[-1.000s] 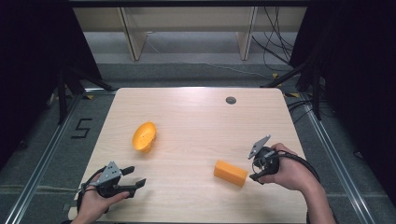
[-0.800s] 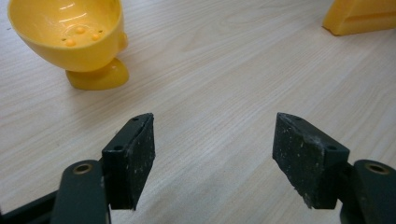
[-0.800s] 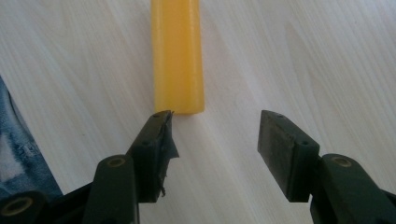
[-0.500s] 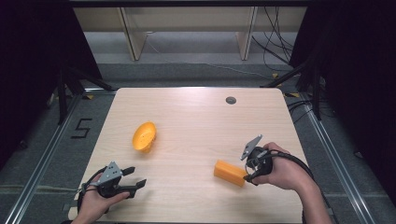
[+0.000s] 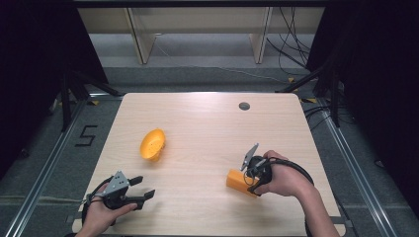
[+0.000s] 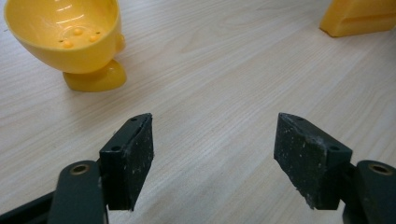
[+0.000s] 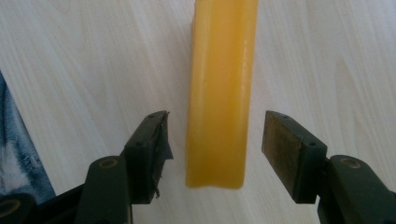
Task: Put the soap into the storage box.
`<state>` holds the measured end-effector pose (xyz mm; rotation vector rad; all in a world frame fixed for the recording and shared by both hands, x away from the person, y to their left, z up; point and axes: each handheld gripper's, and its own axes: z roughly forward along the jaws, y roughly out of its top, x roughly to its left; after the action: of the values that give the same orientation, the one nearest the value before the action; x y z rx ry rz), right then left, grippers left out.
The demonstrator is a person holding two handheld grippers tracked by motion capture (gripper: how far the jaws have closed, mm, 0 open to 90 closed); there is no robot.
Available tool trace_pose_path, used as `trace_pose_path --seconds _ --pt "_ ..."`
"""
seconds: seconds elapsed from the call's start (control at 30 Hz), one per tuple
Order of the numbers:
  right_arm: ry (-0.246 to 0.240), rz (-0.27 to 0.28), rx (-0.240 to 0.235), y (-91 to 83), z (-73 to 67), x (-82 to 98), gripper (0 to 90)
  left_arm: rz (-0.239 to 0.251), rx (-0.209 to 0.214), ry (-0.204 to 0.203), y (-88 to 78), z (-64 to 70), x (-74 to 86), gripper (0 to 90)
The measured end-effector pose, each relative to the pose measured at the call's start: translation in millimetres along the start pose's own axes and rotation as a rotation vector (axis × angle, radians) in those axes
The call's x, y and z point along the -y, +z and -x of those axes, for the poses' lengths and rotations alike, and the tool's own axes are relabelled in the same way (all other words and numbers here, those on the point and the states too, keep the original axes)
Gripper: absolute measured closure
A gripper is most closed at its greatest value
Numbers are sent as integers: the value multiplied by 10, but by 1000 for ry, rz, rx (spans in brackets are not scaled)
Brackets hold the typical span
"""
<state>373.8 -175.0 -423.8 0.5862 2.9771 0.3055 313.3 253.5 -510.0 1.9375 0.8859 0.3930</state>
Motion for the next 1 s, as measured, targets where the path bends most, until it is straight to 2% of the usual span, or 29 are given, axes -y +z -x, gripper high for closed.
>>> trace_pose_path --seconds 0.03,0.07,0.1,0.13,0.3,0.37,0.4,0.43,0.53,0.57,0.6,0.63,0.77,0.83,0.87,0.9,0.93,1.0 --pt "0 0 0 0 0 0 418 0 0 0 0 0 0 281" --pt "0 -6 -11 53 -3 -28 419 3 -1 -22 5 15 7 281" --pt "-5 -5 -13 72 -1 -37 421 1 -1 -2 1 3 2 281" --pt "1 -14 -13 92 -8 -46 425 1 -1 1 1 1 2 281" --pt "-21 -22 -26 159 -3 -71 457 5 3 -4 10 8 4 281" --pt "-9 -30 -15 175 -4 -75 468 -6 4 4 6 3 4 281" --pt "-7 -29 -25 179 -6 -76 472 -6 4 4 6 3 4 281" --pt "-27 -20 -29 194 3 -78 482 -9 5 5 6 3 4 281" --pt "-21 -34 -28 206 -8 -76 513 -9 -1 9 7 0 5 280" --pt "-48 -43 -2 216 9 -73 529 -5 3 1 13 8 6 279" --pt "-72 -29 -3 230 22 -74 540 -5 0 0 14 11 6 278" --pt "-56 -44 3 225 15 -75 547 -6 1 1 14 11 6 278" --pt "-50 -60 9 232 17 -77 577 -4 4 0 14 7 7 277" --pt "-58 -53 7 236 22 -79 580 -7 5 3 13 5 6 277" --pt "-73 -36 3 234 27 -71 606 -7 2 22 10 -2 7 277" --pt "-64 -37 7 228 21 -70 615 8 7 12 17 9 8 277" --pt "-98 -16 -5 236 40 -67 615 18 10 18 20 5 9 277" --pt "-106 -8 -10 235 45 -65 616 9 11 29 14 -5 8 277"
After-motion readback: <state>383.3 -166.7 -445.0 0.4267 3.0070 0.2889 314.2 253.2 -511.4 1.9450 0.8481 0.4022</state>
